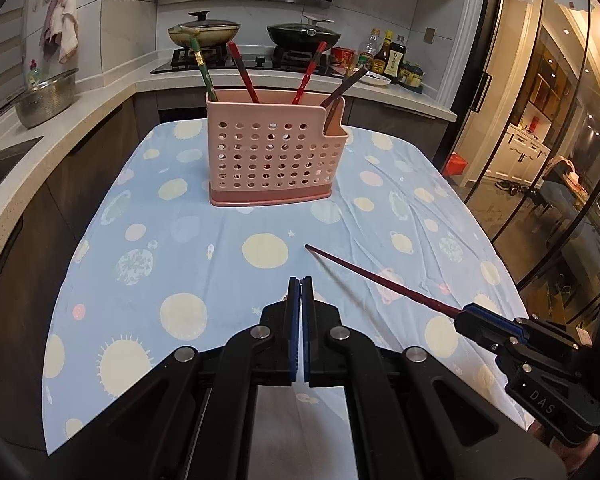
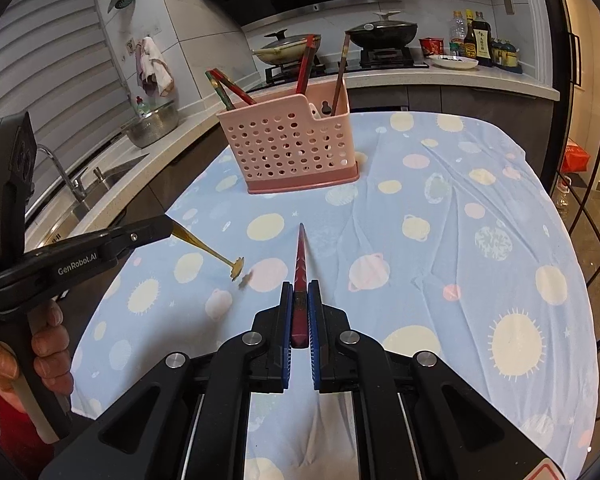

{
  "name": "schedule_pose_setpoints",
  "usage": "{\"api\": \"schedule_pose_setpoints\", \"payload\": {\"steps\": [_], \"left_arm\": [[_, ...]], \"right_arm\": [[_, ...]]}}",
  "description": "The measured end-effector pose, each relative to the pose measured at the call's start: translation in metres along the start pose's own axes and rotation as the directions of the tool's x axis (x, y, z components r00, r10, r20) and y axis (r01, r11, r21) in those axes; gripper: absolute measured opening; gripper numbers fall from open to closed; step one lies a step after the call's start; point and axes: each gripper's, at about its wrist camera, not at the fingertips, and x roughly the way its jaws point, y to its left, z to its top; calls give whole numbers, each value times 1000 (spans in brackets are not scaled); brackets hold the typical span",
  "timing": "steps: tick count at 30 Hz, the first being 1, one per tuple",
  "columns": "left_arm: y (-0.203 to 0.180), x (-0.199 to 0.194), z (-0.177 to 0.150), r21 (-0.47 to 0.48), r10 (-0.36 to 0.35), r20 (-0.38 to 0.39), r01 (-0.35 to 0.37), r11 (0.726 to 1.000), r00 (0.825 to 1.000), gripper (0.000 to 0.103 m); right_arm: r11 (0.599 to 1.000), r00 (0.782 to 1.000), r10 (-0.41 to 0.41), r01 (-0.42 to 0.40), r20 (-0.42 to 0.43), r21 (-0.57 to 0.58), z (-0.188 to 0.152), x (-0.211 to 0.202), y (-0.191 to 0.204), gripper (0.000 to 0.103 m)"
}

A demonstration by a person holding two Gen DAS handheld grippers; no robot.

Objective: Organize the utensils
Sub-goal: 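Lift the gold spoon with the left tool while the right tool lifts the dark red chopstick toward the holder, then lower the gold spoon into the pink holder while the right tool lowers the chopstick into it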

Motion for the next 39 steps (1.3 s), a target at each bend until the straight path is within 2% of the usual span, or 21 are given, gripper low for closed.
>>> {"api": "schedule_pose_setpoints", "payload": {"steps": [8, 21, 26, 32, 39], "left_arm": [[-2, -12, 17, 21, 3, 43, -4, 1000, 999, 1], [-5, -26, 67, 61, 7, 143, -16, 998, 990, 1], [-5, -29, 97, 77, 5, 189, -20, 997, 982, 1], [-9, -35, 140, 101, 7, 261, -35, 994, 965, 1], [-8, -31, 191, 105, 2, 318, -37, 994, 948, 1]], "right_arm": [[999, 994, 26, -24, 104, -22, 45, -19, 1, 7], [996, 975, 12, 7, 224, -85, 107, -29, 9, 7], [996, 958, 21, 4, 285, -85, 142, -31, 10, 7], [996, 931, 62, -33, 359, -87, 201, -29, 18, 7], [995, 918, 73, -41, 389, -90, 261, -7, 31, 7]]}}
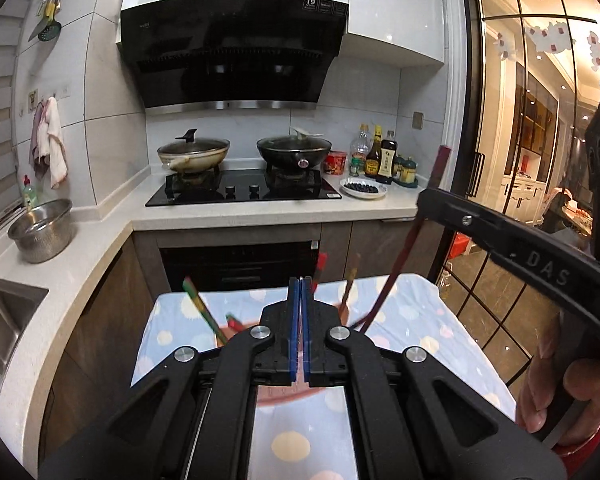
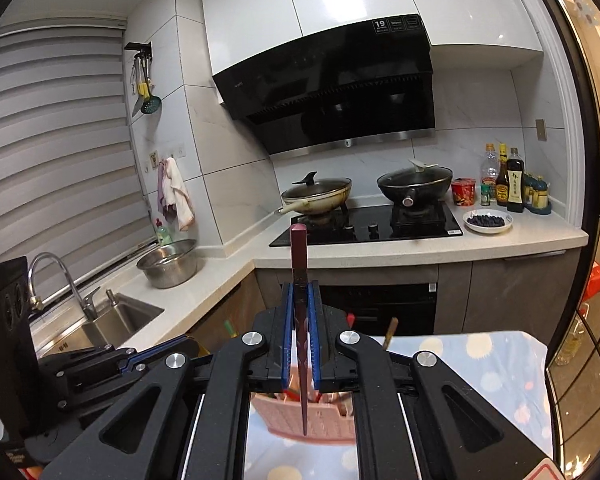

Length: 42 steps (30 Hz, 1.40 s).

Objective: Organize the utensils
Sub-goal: 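Lower the gold spoon into the pink holder while the right tool lowers the chopstick into it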

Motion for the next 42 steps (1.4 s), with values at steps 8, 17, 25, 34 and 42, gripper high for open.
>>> {"api": "schedule_pose_setpoints", "payload": {"steps": [8, 17, 25, 34, 42], "left_arm": [[15, 46, 13, -41, -23, -37, 21, 999, 999, 1], [29, 88, -5, -71, -28, -117, 20, 997, 993, 1], [33, 103, -12, -74, 2, -142, -12, 997, 990, 2], [36, 101, -12, -77, 18, -141, -29, 997, 990, 2], [34, 91, -14, -61, 74, -127, -82, 995, 989, 26]], "right_arm": [[1000, 1000, -16, 16, -17, 2, 15, 52, -1, 7], [999, 993, -32, 32, -115, 1, -10, 96, -6, 7], [999, 983, -45, 41, -180, -25, -33, 114, -3, 14], [998, 983, -51, 44, -175, -44, -36, 109, 0, 15], [997, 980, -66, 57, -187, -53, -45, 99, 1, 21]]}}
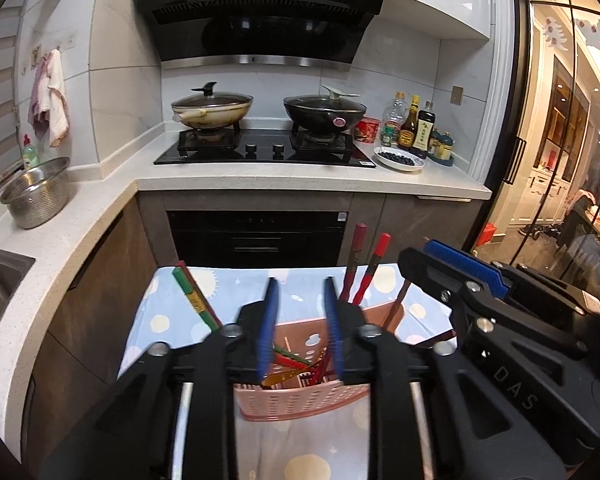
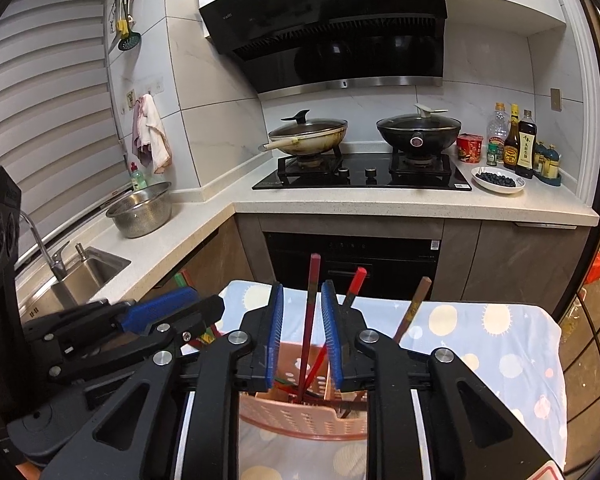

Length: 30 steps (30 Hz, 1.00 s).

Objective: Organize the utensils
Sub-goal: 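Lower the gold spoon into the pink holder while the right tool lowers the chopstick into it, then open both tools and withdraw them from the pink holder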

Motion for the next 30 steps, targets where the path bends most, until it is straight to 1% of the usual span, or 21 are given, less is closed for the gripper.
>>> {"api": "schedule_pose_setpoints", "payload": {"steps": [2, 4, 5, 6, 7, 11, 13, 17, 19, 21, 25, 27, 28, 30], "left_arm": [[0, -4, -3, 2, 13, 6, -13, 1000, 1000, 29], [1, -8, -7, 0, 28, 4, -28, 1000, 1000, 29], [1, -10, -10, 1, 33, 5, -33, 999, 999, 30], [1, -12, -13, -2, 37, 4, -37, 999, 999, 33], [2, -14, -15, -4, 44, 3, -44, 999, 999, 39], [-1, -20, -29, 8, 85, 2, -85, 996, 996, 45], [0, -23, -35, 3, 87, -7, -87, 996, 996, 47], [2, -28, -47, -7, 115, -11, -115, 993, 993, 57], [3, -30, -52, -15, 116, -17, -117, 993, 993, 57], [3, -33, -57, -14, 125, -20, -125, 992, 992, 57], [2, -41, -66, -13, 142, -12, -142, 990, 990, 66], [0, -44, -71, -10, 149, -9, -149, 989, 989, 69], [0, -46, -73, -9, 151, -8, -151, 989, 989, 72], [0, -49, -78, -10, 157, -7, -157, 988, 988, 75]], "right_arm": [[1000, 1000, -15, 15, 0, -12, -6, -3, 1, 24], [999, 1000, -27, 27, -7, -19, -14, -7, 2, 25], [999, 999, -30, 30, -9, -19, -18, -9, 2, 28], [999, 999, -34, 34, -12, -21, -23, -12, 2, 30], [999, 999, -38, 38, -15, -23, -27, -13, 3, 33], [998, 998, -54, 53, -26, -36, -44, -22, 6, 39], [997, 997, -66, 65, -28, -43, -51, -27, 8, 40], [996, 997, -76, 75, -24, -38, -64, -38, 10, 45], [996, 996, -87, 86, -27, -37, -69, -41, 9, 45], [996, 996, -83, 82, -34, -30, -74, -45, 8, 45], [998, 996, -68, 69, -56, 3, -85, -51, 4, 46], [997, 996, -68, 69, -60, 19, -90, -55, 1, 51], [997, 996, -67, 69, -62, 24, -91, -56, 0, 54], [997, 995, -69, 71, -66, 28, -95, -60, -1, 57]]}}
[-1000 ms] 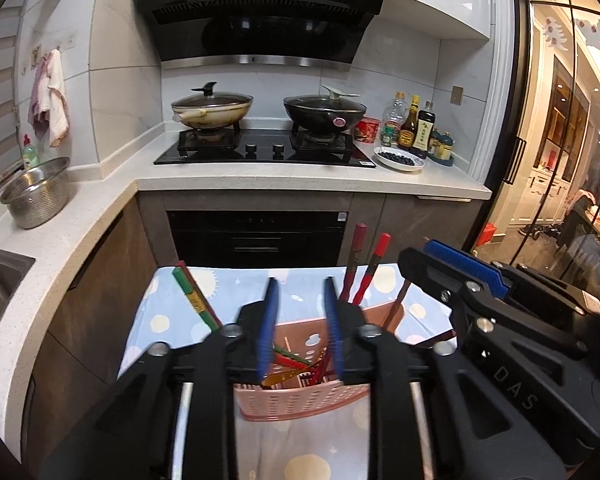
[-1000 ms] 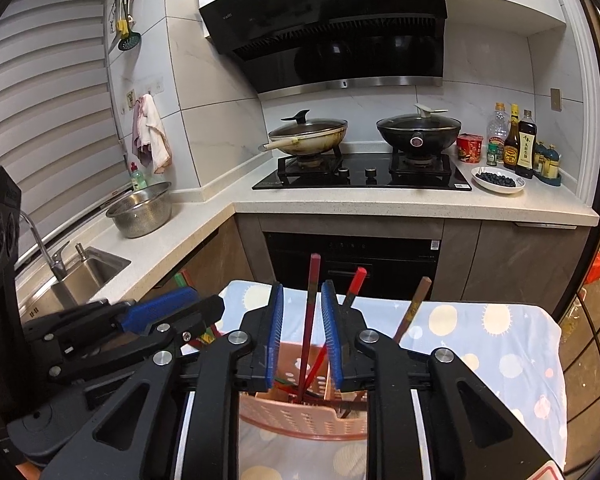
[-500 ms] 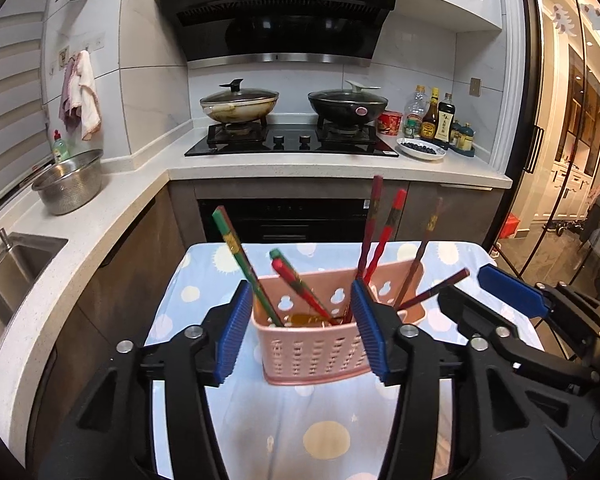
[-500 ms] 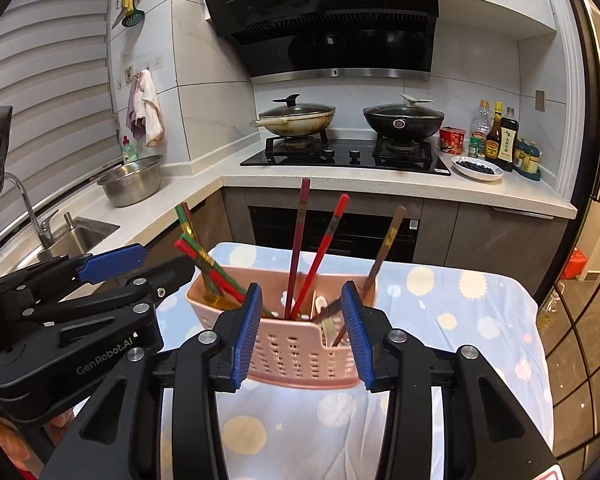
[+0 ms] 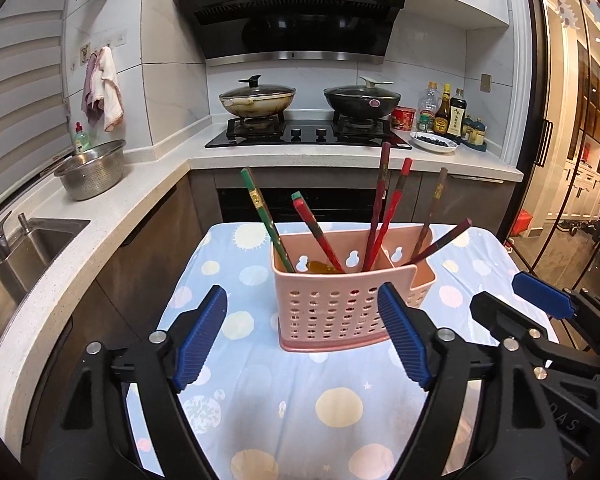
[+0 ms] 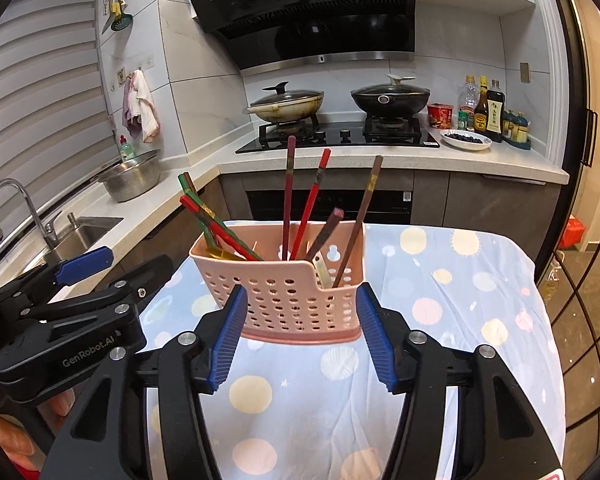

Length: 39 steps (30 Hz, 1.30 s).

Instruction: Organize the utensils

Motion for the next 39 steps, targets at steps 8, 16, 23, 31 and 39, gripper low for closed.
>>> {"api": "schedule_pose_setpoints", "payload": {"steps": [8, 16, 23, 31, 39], "left_arm": [[1, -6, -18, -21, 20, -15, -20, 1000, 1000, 91], [2, -10, -30, -19, 42, -20, -42, 999, 999, 94], [0, -9, -39, -12, 50, -45, -50, 999, 998, 95], [-2, -7, -47, 6, 63, -56, -63, 998, 996, 95], [-1, -4, -51, 0, 78, -74, -79, 997, 994, 96]], "right_arm": [[1000, 1000, -30, 30, 10, 4, -16, -13, -4, 85], [997, 997, -78, 79, 16, -5, -27, -19, -4, 96], [996, 996, -88, 88, 4, -11, -35, -19, -5, 96], [996, 996, -87, 87, -12, -8, -43, -17, -6, 96], [996, 996, -92, 91, -23, -14, -45, -14, -5, 96]]}}
